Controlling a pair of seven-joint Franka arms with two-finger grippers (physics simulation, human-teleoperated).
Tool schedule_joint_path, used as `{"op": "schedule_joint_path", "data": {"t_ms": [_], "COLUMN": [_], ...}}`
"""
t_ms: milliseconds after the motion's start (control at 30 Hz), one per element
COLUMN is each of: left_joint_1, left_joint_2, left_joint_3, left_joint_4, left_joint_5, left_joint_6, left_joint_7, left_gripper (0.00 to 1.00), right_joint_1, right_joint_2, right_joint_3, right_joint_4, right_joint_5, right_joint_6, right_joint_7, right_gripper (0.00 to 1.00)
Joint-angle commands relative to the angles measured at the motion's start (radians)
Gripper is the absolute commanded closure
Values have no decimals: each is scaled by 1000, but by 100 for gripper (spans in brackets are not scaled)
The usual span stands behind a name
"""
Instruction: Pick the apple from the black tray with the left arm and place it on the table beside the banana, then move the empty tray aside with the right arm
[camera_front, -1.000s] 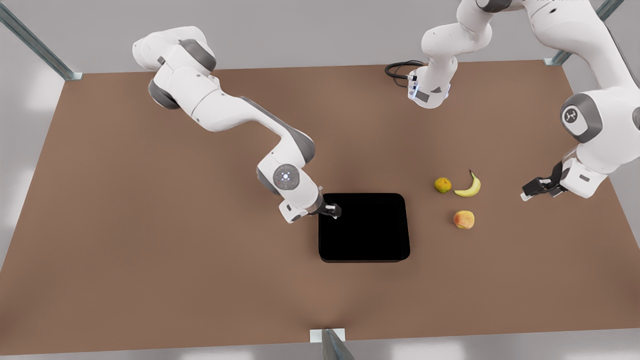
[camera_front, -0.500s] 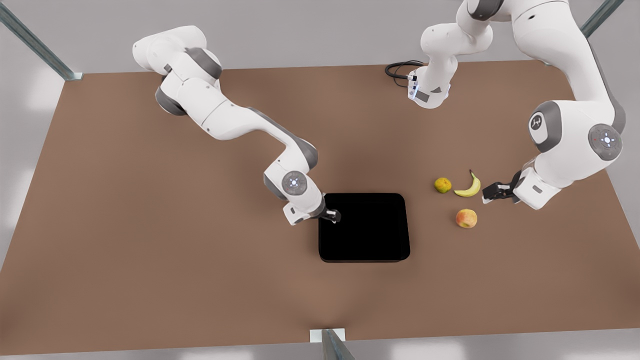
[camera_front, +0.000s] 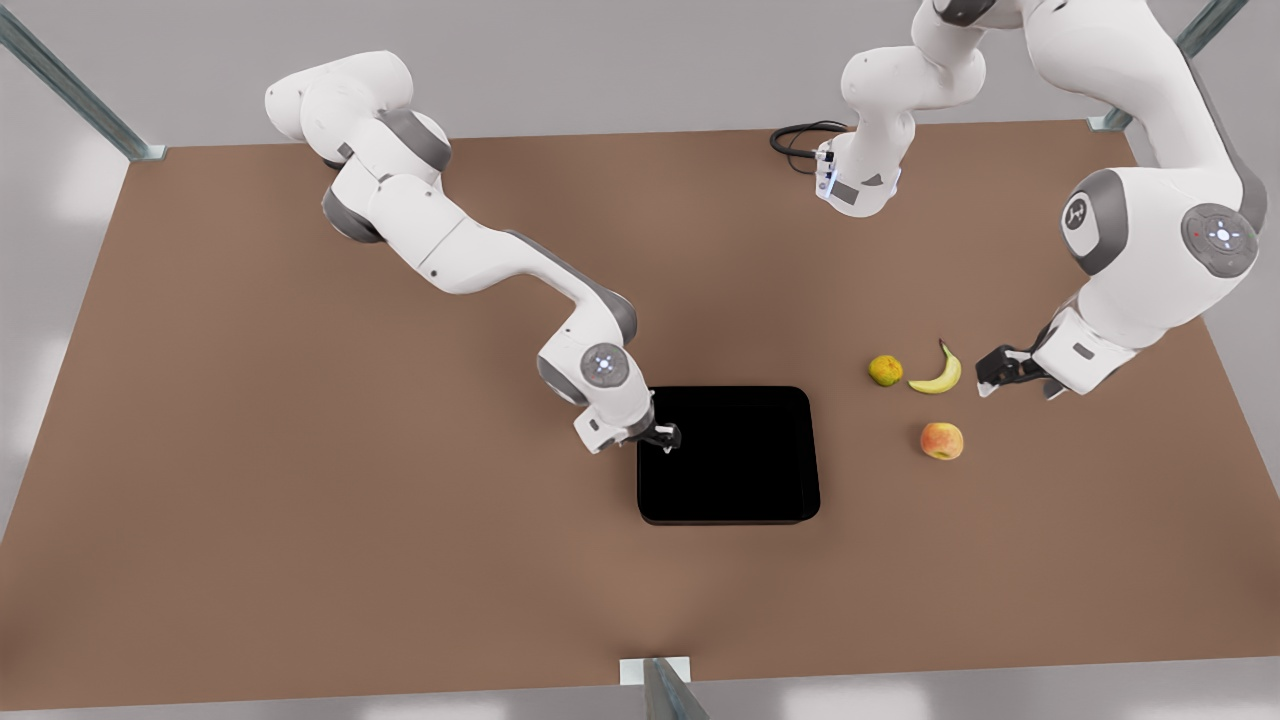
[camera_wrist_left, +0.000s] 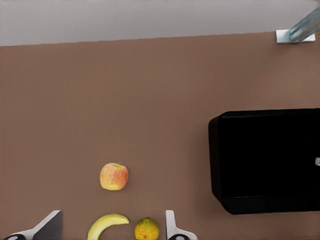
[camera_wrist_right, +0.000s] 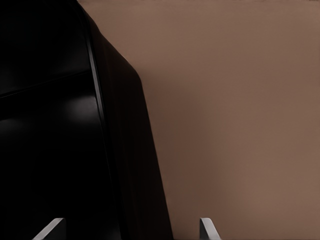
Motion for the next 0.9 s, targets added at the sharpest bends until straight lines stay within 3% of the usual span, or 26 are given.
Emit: {"op": "schedule_joint_path", "data": {"t_ms": [0,67,167,267,333,367,433,467,533,733,867], "left_joint_1": [6,-5,-5,-37,-51,-22,-5,-22,-25,-48,-9], "left_joint_2": [-2,4,18,44,53,89,15,24,32,37,38], "left_joint_3": [-1,-9,-5,-7,-6,2,-5,-9,-9,1,7], "left_joint_4": [0,-3,-1,-1,26,31,89,100,95,94,100], "left_joint_5": [4,12,12,16,15,9,20,156,170,159,136], "left_joint_6": [16,15,-39,-28,21,61,-43,-43,-46,-56,-53], "left_joint_7": [53,53,64,53,62,74,93,94,93,82,88], "left_gripper": [0,0,0,0,0,0,0,0,0,0,0], "right_joint_1": [0,0,0,-1,-1,-3,-4,-4,-7,-7,-17], "right_joint_2": [5,10,10,16,16,16,16,16,16,16,13], "right_joint_3": [0,0,0,0,0,3,3,5,12,12,41], "right_joint_4": [1,1,1,2,2,2,2,2,2,2,2], "right_joint_5": [-37,-35,-31,-28,-26,-26,-25,-25,-25,-25,-25], "right_joint_6": [8,8,8,8,8,8,8,8,7,7,4], "right_joint_7": [-15,-12,-4,-1,-7,-9,-10,-10,-10,-10,-9], "right_gripper": [1,1,19,22,36,48,51,56,63,74,75]}}
